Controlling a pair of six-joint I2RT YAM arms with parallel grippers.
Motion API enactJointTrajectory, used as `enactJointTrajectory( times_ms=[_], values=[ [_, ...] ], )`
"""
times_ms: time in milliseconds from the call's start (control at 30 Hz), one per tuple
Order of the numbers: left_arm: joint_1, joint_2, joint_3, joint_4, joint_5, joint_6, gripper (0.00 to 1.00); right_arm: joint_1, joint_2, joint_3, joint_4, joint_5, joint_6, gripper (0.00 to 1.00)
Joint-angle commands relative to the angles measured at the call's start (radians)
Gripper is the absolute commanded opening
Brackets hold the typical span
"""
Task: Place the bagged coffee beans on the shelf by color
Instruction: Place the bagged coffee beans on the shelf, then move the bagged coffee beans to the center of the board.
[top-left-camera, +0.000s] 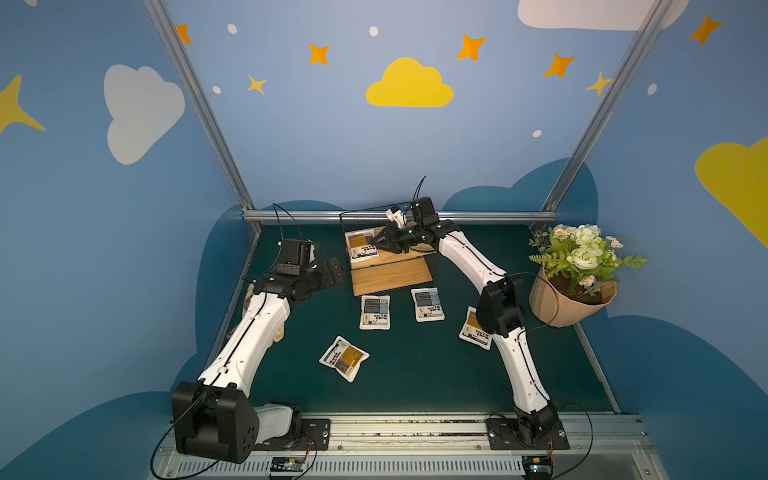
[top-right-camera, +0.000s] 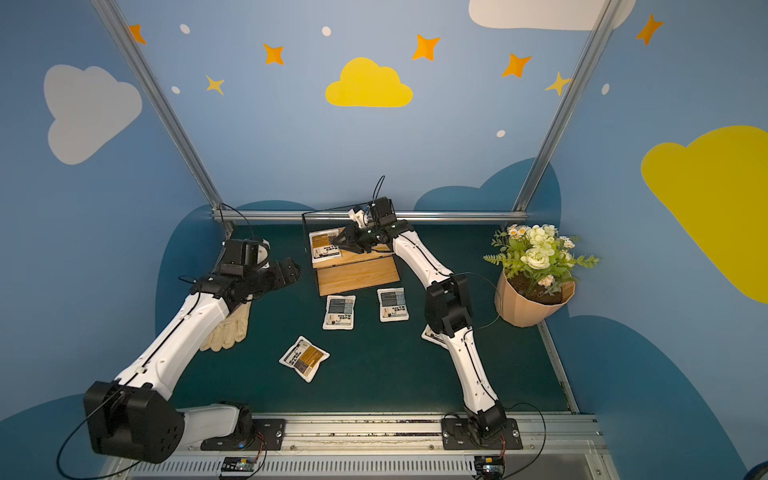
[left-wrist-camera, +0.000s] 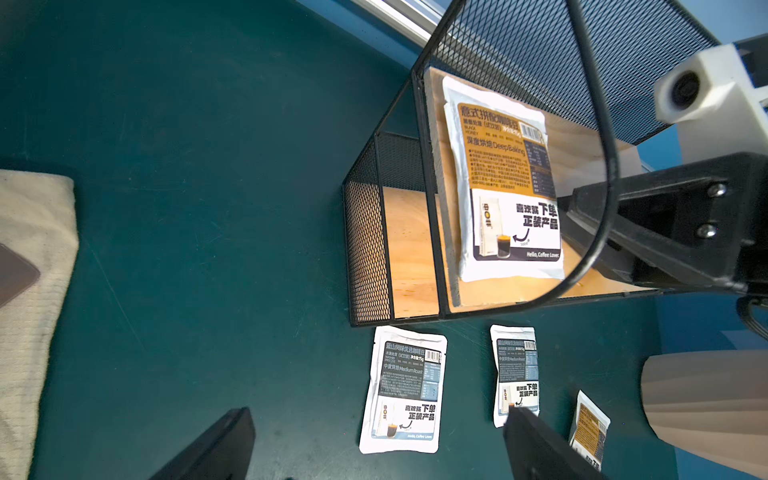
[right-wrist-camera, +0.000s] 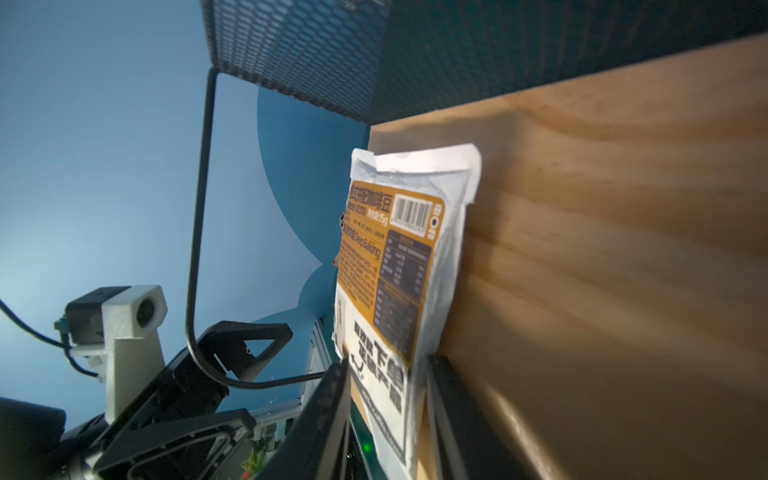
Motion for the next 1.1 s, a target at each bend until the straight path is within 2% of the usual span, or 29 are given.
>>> enactJointTrajectory(
  times_ms=[0,100,267,667,900,1067],
  values=[
    [0.002,-0.019,-0.007,-0.002,0.010,0.001,1.00,0.006,0.006,0.009,-0.010,0.008,-0.001,0.48],
    [0.002,-0.026,-0.008,-0.005,0.010,0.006,1.00,0.005,-0.048,-0.027,-0.010,0.018,-0.013,0.59],
    [0.003,-0.056,-0.025,-0.018,0.007,0.015,1.00,0.009,-0.198,-0.165,0.005,0.028,-0.046,0.67],
    [-0.018,-0.204,-0.202,-0.035,0.027,-0.077,1.00,0.050,-0.632,-0.760,0.133,0.086,-0.083,0.70],
    [-0.152,-0.219,-0.285,-0.039,-0.024,-0.098,1.00,0.080,-0.806,-1.082,0.125,0.142,-0.101,0.70],
    [-0.303,-0.161,-0.289,-0.012,-0.096,-0.093,1.00,0.015,-0.905,-1.305,0.149,0.166,-0.075,0.71]
  ],
)
